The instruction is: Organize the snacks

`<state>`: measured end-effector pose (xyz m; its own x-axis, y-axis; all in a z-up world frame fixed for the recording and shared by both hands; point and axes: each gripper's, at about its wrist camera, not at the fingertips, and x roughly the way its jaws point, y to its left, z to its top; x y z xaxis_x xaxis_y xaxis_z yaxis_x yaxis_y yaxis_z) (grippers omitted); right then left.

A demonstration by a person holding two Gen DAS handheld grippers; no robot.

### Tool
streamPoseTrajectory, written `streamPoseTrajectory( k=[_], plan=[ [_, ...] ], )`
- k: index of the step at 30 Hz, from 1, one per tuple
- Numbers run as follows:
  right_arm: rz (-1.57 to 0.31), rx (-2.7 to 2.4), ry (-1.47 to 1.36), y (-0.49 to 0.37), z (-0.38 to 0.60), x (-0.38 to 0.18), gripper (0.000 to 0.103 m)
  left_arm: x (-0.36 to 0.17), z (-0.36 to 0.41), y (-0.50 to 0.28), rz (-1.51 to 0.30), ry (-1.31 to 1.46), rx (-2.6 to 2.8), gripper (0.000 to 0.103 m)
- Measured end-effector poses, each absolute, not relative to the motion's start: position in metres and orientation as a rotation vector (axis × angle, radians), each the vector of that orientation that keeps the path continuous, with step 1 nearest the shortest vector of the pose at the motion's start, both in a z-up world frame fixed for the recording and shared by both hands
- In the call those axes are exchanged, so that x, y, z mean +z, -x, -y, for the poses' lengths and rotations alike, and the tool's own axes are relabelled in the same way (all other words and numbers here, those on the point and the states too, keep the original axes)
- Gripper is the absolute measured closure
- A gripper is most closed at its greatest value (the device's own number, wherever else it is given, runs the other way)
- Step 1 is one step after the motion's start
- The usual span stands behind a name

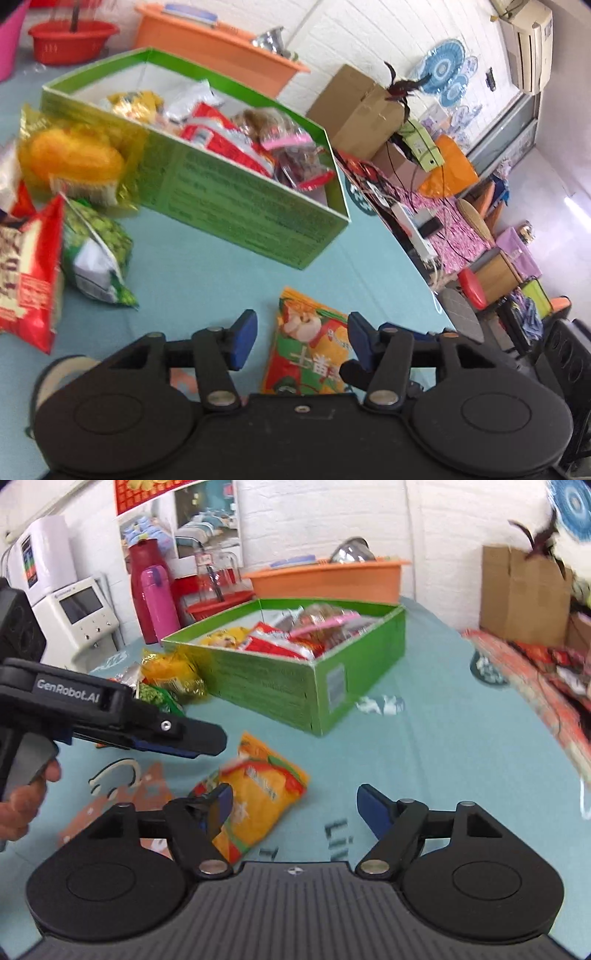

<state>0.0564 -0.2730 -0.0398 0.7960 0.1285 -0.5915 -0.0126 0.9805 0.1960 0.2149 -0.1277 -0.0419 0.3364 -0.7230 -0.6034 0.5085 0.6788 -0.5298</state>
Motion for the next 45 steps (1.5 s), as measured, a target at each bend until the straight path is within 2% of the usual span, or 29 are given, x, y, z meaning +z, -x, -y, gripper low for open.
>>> streamPoseTrajectory(
  k=[2, 5, 7, 8, 9, 13, 26, 35, 38, 39, 40, 41, 42, 45],
  plan=[
    [-0.658, 0.119, -0.244, -0.048, 0.274, -0.045, 0.0, -0.046, 0.133, -0.215, -0.941, 0.253, -0.832, 0.0],
    [-0.643, 0.137, -0.231, -0.045, 0.264, -0.051, 0.006, -0.051, 0.138, -0.213, -0.96, 0.233, -0.842, 0.0],
    [-0.63, 0.123, -0.2, -0.052, 0.253, -0.052, 0.015, -0.056, 0.141, -0.211, -0.973, 0.221, -0.839, 0.0],
    [-0.626, 0.143, -0.204, -0.056, 0.25, -0.053, 0.031, -0.057, 0.143, -0.208, -0.957, 0.208, -0.839, 0.0],
    [-0.621, 0.159, -0.205, -0.059, 0.246, -0.055, 0.038, -0.056, 0.144, -0.204, -0.94, 0.177, -0.824, 0.0],
    [-0.601, 0.156, -0.176, -0.063, 0.238, -0.046, 0.046, -0.047, 0.138, -0.201, -0.913, 0.165, -0.774, 0.0],
    [-0.341, 0.163, -0.081, -0.097, 0.253, 0.027, 0.048, 0.043, 0.138, -0.235, -0.668, 0.209, -0.808, 0.0],
    [-0.309, 0.133, -0.099, -0.142, 0.28, 0.025, 0.049, 0.039, 0.165, -0.288, -0.662, 0.201, -0.82, 0.0],
    [-0.32, 0.114, -0.084, -0.15, 0.283, 0.01, 0.048, 0.025, 0.171, -0.3, -0.662, 0.182, -0.815, 0.0],
    [-0.332, 0.108, -0.066, -0.153, 0.282, 0.004, 0.044, 0.02, 0.173, -0.302, -0.656, 0.167, -0.793, 0.0],
    [-0.35, 0.103, -0.043, -0.156, 0.281, -0.003, 0.028, 0.013, 0.173, -0.304, -0.654, 0.15, -0.742, 0.0],
    [-0.376, 0.091, -0.016, -0.16, 0.278, -0.01, 0.018, 0.008, 0.172, -0.303, -0.65, 0.147, -0.699, 0.0],
    [-0.391, 0.076, 0.006, -0.16, 0.277, -0.016, 0.0, 0.002, 0.169, -0.304, -0.648, 0.156, -0.674, 0.0],
    [-0.373, 0.05, 0.047, -0.154, 0.273, -0.023, 0.0, -0.005, 0.16, -0.306, -0.693, 0.192, -0.697, 0.0]
  ],
)
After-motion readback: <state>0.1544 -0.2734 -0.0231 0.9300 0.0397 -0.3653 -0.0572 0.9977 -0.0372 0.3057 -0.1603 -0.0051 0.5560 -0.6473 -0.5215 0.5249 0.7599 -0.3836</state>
